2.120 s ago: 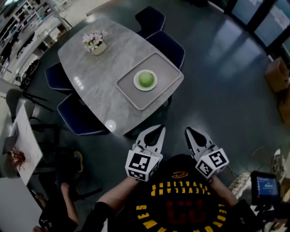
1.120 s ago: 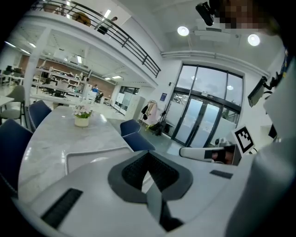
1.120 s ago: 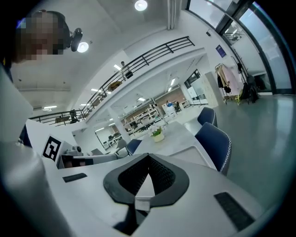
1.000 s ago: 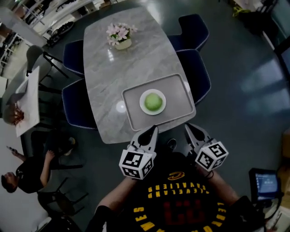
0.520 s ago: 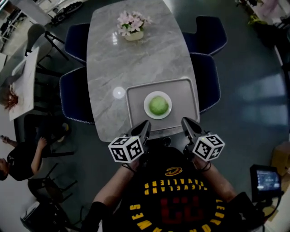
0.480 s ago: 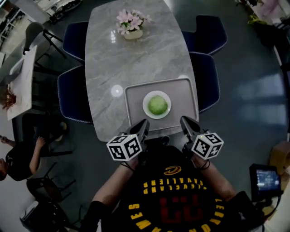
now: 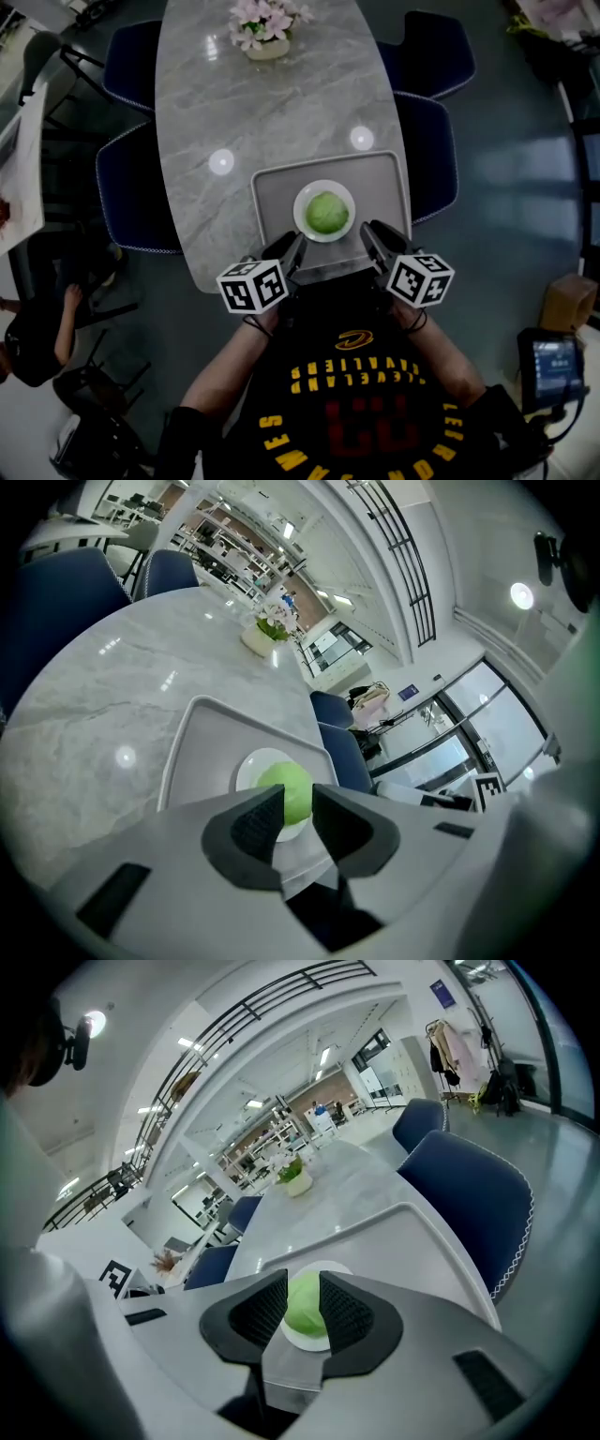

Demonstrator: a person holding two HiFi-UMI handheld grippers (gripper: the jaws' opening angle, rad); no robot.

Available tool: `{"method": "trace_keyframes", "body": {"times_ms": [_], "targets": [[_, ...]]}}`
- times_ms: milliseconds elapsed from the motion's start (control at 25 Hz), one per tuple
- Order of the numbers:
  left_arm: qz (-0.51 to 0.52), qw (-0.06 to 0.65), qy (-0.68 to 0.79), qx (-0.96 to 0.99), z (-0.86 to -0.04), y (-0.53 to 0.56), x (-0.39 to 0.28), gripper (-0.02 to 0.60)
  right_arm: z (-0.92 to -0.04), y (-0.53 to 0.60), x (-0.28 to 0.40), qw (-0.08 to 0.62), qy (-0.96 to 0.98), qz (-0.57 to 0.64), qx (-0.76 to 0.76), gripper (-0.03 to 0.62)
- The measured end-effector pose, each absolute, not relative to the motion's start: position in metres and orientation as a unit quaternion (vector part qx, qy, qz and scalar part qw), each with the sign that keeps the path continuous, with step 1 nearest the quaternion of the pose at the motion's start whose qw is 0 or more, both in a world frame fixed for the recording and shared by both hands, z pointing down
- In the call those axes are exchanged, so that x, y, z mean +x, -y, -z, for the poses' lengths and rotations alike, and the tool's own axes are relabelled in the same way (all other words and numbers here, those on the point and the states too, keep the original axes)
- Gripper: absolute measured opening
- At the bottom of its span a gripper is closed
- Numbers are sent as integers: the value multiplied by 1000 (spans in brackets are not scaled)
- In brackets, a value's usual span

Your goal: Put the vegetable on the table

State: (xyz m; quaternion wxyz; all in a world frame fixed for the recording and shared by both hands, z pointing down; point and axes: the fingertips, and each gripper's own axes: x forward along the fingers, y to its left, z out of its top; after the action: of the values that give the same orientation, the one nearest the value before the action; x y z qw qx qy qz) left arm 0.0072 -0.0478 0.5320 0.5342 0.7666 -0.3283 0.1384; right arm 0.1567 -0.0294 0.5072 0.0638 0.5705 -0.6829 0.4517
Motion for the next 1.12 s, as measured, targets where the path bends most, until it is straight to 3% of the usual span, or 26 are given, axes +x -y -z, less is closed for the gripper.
{"method": "trace_keyframes", "body": {"times_ms": [560, 1120], "targets": [[-169, 570, 380, 709, -588, 66, 10, 81, -559, 50, 175, 75, 666, -534, 515, 92], [-248, 571, 387, 681, -624, 50, 5, 81, -616, 42, 169, 161, 659, -569, 465, 92]]}}
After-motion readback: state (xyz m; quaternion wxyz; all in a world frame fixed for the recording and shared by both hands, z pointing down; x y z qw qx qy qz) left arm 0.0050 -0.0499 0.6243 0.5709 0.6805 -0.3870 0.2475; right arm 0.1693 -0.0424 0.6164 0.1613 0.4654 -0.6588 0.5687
